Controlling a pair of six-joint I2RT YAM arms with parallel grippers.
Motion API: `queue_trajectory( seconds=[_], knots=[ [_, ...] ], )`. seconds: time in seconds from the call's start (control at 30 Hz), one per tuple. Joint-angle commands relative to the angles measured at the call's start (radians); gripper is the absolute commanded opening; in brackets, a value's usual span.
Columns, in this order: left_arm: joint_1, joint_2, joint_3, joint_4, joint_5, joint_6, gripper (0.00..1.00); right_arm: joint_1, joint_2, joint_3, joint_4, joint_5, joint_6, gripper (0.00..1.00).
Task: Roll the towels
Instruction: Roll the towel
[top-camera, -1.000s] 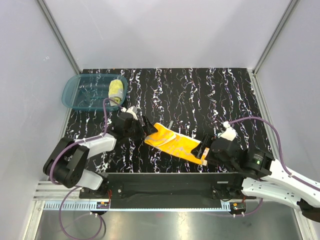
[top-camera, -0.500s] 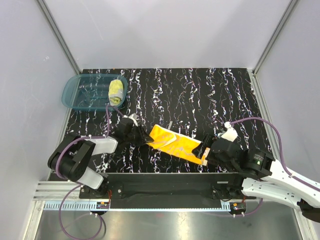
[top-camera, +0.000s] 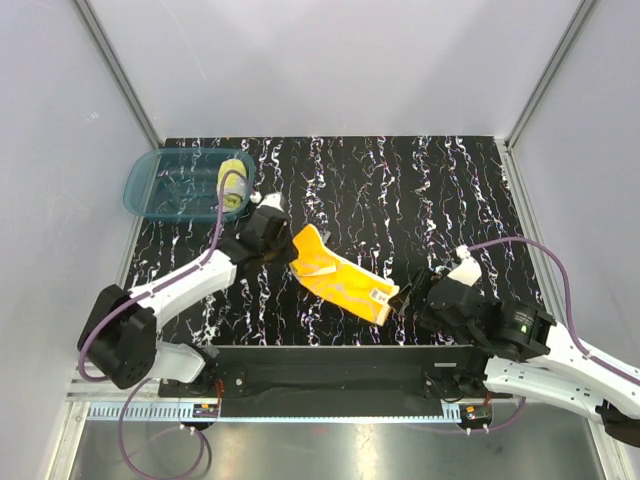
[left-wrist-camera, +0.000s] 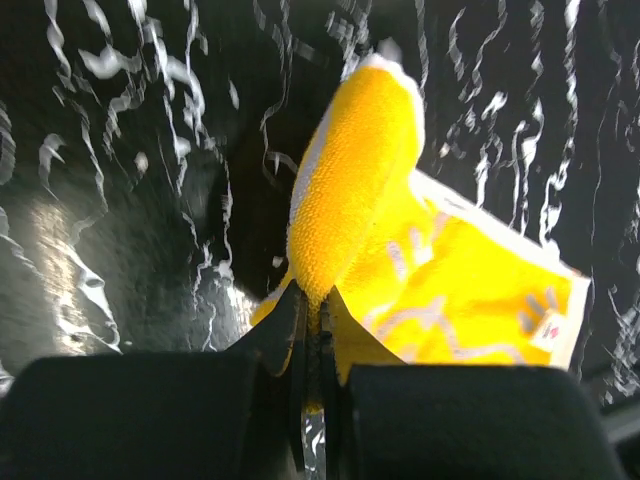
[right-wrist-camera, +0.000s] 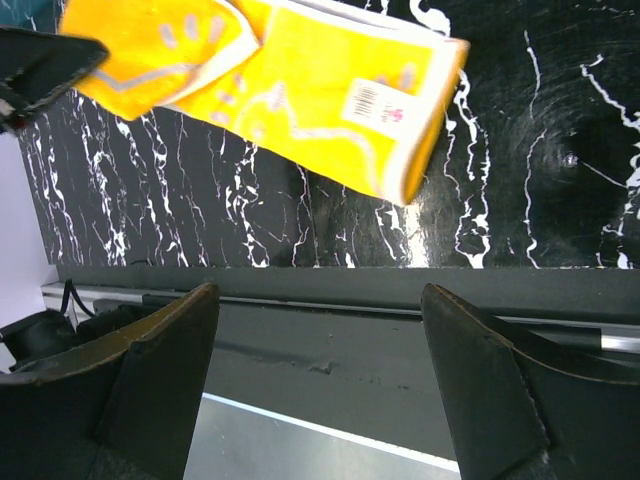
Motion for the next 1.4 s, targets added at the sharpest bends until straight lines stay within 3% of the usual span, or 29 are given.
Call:
queue_trajectory(
  seconds=[0.0,0.2,0.23,0.33,0.43,0.57,0.7,0.87,0.93,1.07,1.23,1.37],
  knots=[
    [-0.078,0.001,0.085,-0.201,-0.292,0.064,0.0,0.005,-0.017,0.011,-0.034,0.079,0.024,0.89],
    [-0.307,0.179,0.214,-0.29,-0.602,-0.074,0.0,0.004,-0.044,0.011,-0.063,0.088,0.023,0.89],
    [-0.383,0.214,0.244,-0.322,-0.722,-0.089,0.0,0.005,-0.046,0.012,-0.077,0.09,0.026,0.89],
    [-0.506,0.427,0.385,-0.457,-0.922,-0.153,0.0,0.004,-0.067,0.02,-0.114,0.098,0.032,0.89],
    [-0.592,0.526,0.496,-0.537,-1.019,-0.17,0.0,0.004,-0.1,0.02,-0.145,0.108,0.041,0.89],
    [-0.663,0.601,0.527,-0.512,-1.042,-0.134,0.0,0.005,-0.15,0.018,-0.171,0.122,0.059,0.89],
    [-0.691,0.573,0.434,-0.314,-0.983,-0.007,0.01,0.005,-0.167,0.021,-0.198,0.125,0.069,0.89],
    [-0.694,0.584,0.361,-0.195,-0.868,0.148,0.29,0.005,-0.164,0.026,-0.185,0.125,0.058,0.9],
    [-0.694,0.581,0.346,-0.169,-0.848,0.159,0.42,0.005,-0.16,0.035,-0.163,0.133,0.044,0.91],
    [-0.692,0.531,0.282,-0.095,-0.796,0.202,0.59,0.005,-0.137,0.098,-0.122,0.183,0.02,0.97],
    [-0.695,0.491,0.252,-0.046,-0.763,0.215,0.64,0.005,-0.095,0.167,0.011,0.237,-0.081,1.0],
    [-0.701,0.435,0.229,-0.028,-0.751,0.21,0.73,0.004,0.082,0.302,0.035,0.251,-0.144,1.0]
  ],
)
